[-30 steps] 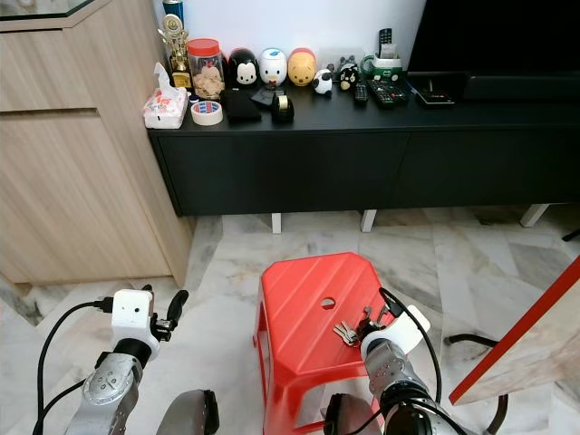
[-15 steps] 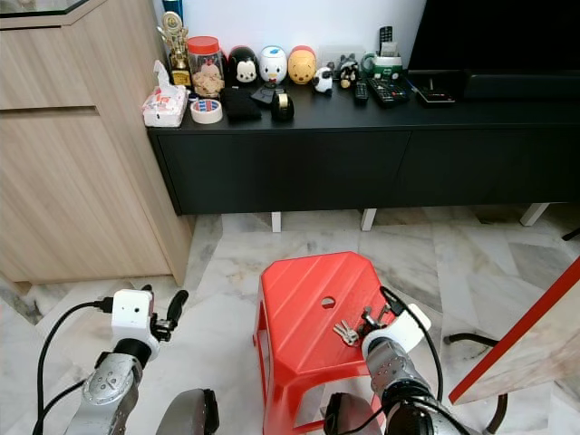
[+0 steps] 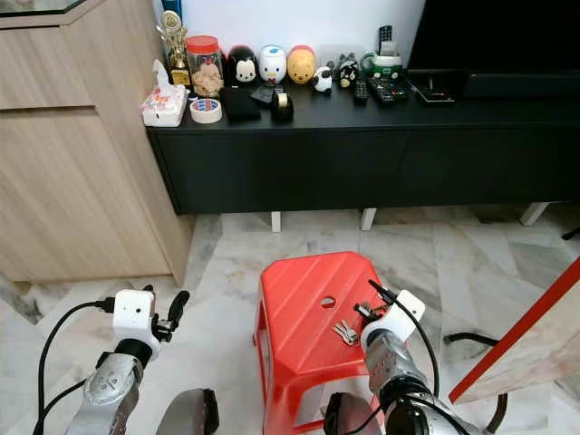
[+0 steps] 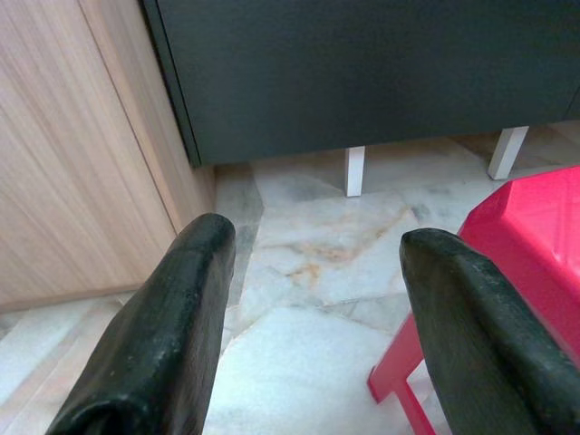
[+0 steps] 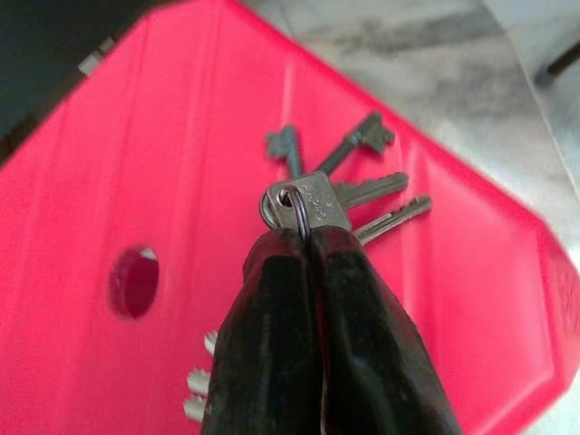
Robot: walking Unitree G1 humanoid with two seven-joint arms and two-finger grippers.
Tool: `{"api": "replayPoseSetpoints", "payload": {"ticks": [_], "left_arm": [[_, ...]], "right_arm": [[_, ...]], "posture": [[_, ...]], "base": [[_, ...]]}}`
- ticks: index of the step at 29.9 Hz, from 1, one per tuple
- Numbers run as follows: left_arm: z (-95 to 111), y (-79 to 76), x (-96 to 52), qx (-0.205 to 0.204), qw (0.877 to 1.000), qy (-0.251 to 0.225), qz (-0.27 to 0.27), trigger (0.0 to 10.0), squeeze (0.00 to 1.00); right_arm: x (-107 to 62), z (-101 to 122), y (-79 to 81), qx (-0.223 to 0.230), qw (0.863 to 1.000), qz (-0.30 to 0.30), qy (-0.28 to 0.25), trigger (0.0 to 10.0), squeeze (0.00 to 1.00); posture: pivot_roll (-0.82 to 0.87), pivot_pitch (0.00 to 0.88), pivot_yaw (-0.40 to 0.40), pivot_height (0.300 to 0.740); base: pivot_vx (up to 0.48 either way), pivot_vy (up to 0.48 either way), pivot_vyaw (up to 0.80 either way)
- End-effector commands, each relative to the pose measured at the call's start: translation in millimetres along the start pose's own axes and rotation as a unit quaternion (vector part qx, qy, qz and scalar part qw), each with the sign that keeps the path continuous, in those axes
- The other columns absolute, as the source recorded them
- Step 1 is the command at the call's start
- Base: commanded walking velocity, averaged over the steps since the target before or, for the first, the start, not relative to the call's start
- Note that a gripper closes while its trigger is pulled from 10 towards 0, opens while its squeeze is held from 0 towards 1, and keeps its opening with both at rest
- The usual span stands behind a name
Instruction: Hang keys on a hook
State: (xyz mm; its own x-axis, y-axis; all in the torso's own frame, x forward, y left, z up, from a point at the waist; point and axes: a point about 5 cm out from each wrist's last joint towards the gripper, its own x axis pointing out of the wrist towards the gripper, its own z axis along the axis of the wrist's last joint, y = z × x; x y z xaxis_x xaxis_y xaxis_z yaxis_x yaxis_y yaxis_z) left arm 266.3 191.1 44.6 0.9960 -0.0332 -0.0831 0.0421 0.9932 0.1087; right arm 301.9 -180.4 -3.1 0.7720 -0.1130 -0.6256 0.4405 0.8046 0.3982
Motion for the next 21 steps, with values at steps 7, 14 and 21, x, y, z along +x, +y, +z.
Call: {"api": "replayPoseSetpoints", "payload": {"ticks": [7, 14, 21], "left_arm": [[-8, -0.6, -1.9, 0.007, 1.0, 0.016, 0.001, 10.0, 0.0], [-10, 0.7, -0.7, 0.003, 1.0, 0.02, 0.008, 10.0, 0.0], [-27, 8.5, -4.4, -0.009, 0.998, 0.057, 0.031, 10.0, 0.0]], "right_arm": [[-4.4, 27, 0.7, -0.13, 0.984, 0.034, -0.121, 0.0, 0.0], [-13.4, 24, 2.8, -0.188, 0.963, 0.083, -0.175, 9.6, 0.0], [-19.3, 17, 2.4, -0.21, 0.954, 0.101, -0.191, 10.0, 0.0]], "posture": [[0.1, 0.002, -0.067, 0.598], [0.1, 0.0, -0.071, 0.598], [0.08, 0.0, -0.06, 0.598]], "base": [[0.0, 0.0, 0.0], [0.0, 0.0, 0.0], [0.0, 0.0, 0.0]]}}
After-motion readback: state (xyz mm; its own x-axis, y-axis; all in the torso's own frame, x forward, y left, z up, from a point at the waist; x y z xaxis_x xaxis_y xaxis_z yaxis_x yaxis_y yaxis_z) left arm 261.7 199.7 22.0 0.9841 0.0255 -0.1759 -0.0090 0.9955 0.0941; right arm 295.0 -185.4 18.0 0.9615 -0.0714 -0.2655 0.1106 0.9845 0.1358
